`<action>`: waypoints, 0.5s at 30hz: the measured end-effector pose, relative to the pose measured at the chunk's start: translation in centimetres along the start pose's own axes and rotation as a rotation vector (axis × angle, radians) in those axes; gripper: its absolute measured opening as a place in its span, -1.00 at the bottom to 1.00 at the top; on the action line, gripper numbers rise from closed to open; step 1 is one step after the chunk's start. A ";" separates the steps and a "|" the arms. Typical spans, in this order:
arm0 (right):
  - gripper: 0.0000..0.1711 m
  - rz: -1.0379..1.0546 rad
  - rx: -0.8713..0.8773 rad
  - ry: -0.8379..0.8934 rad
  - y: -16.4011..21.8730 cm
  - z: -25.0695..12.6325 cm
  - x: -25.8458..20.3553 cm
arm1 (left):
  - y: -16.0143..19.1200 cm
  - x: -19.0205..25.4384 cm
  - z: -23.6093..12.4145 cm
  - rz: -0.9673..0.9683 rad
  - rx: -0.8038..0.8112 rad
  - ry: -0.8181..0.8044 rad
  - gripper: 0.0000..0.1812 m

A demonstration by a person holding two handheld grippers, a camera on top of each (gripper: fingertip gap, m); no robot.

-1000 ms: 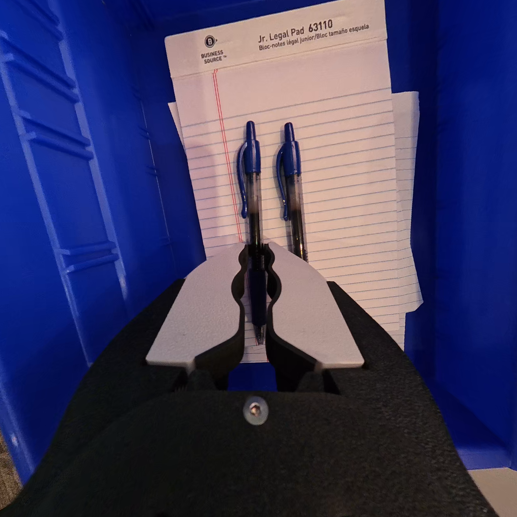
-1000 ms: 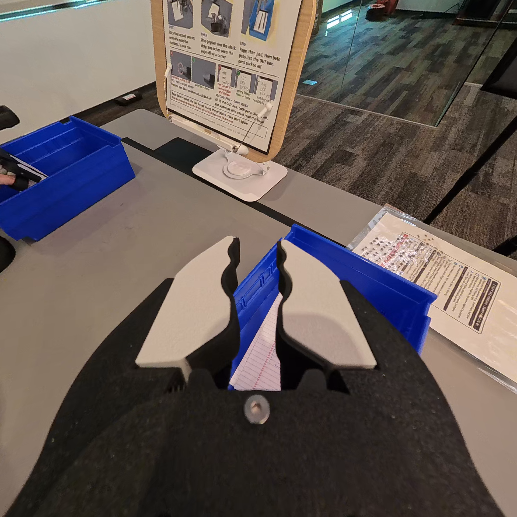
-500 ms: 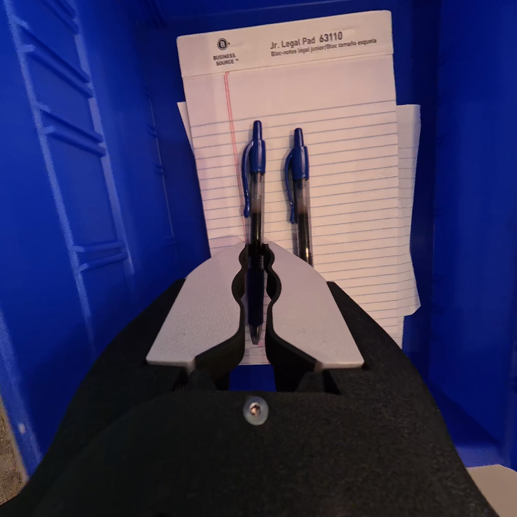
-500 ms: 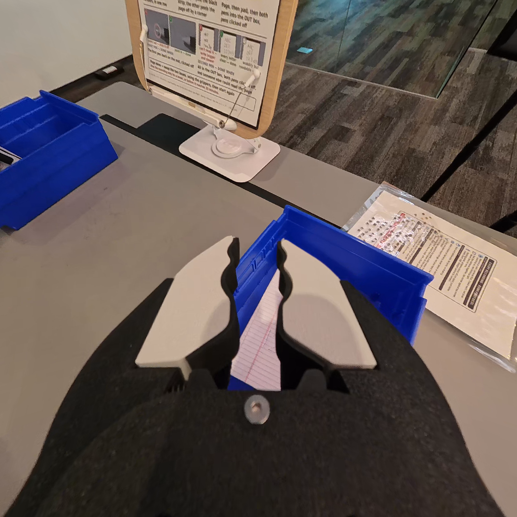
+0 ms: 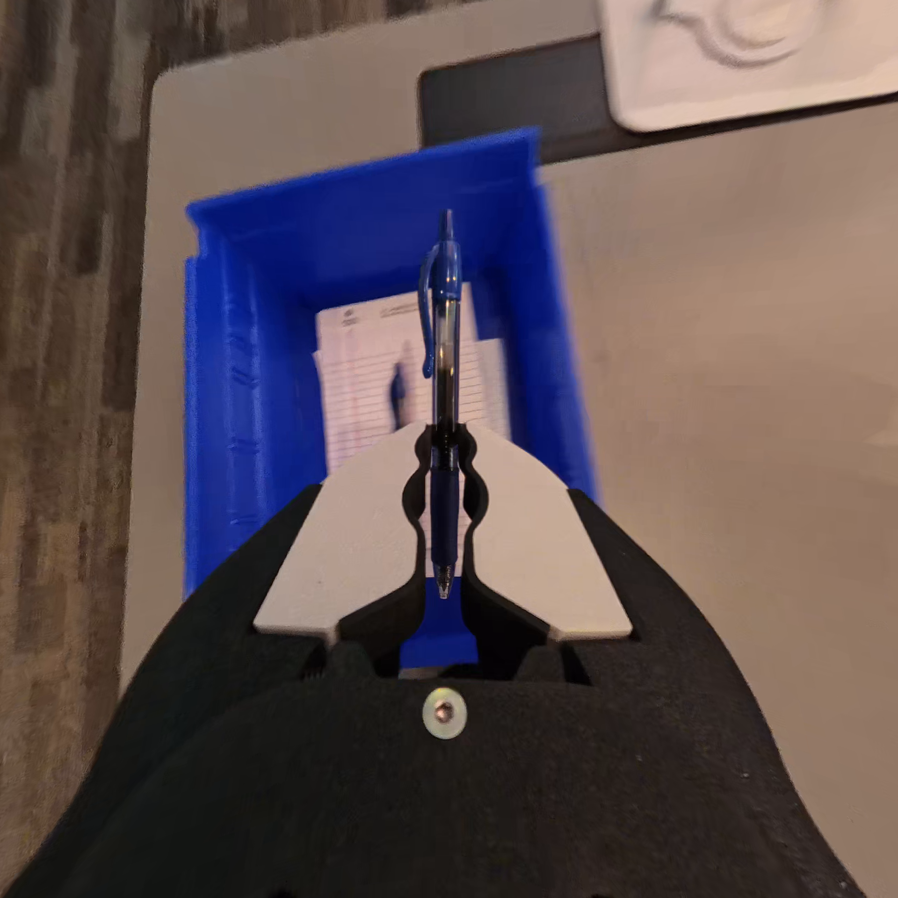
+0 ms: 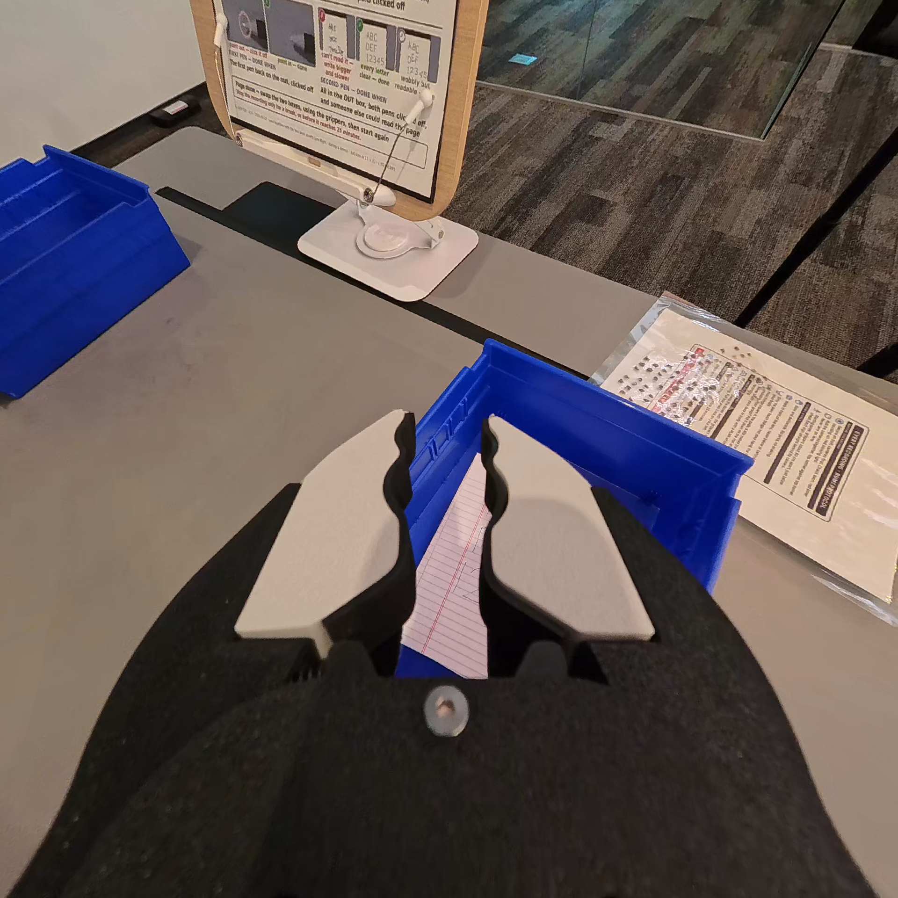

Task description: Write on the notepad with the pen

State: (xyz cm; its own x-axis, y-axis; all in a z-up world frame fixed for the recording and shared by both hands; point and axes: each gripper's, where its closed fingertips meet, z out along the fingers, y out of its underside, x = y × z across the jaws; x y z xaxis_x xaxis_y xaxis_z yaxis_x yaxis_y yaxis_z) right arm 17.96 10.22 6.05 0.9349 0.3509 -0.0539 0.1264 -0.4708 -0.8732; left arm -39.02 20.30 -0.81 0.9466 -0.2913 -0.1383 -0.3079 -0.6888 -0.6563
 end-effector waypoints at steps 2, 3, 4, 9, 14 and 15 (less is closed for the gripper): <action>-0.70 0.000 -0.009 -0.002 0.1 0.2 -0.1 | -1.2 4.5 -1.8 0.040 0.055 0.039 -0.89; -0.70 -0.002 -0.016 -0.001 0.2 0.3 -0.1 | -1.6 6.8 -2.3 0.069 0.069 0.047 -0.89; -0.70 -0.004 -0.022 0.000 0.3 0.4 -0.2 | -1.8 9.0 -2.5 0.103 0.078 0.040 -0.89; -0.70 -0.018 -0.053 -0.009 0.7 1.0 -0.7 | -2.0 19.4 -1.3 0.253 0.111 0.072 -0.89; -0.70 -0.032 -0.087 -0.025 1.2 1.6 -1.1 | -0.9 25.9 0.5 0.326 0.080 0.109 -0.89; -0.70 -0.032 -0.094 -0.027 1.4 1.7 -1.1 | -0.7 26.8 0.6 0.336 0.075 0.115 -0.89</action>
State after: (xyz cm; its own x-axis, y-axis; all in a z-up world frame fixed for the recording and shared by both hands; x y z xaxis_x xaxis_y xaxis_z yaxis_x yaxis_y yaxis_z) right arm 16.52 10.54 4.09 0.9206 0.3882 -0.0409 0.1877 -0.5323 -0.8255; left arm -13.36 13.43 -4.51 0.7757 -0.5687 -0.2736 -0.5877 -0.4928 -0.6417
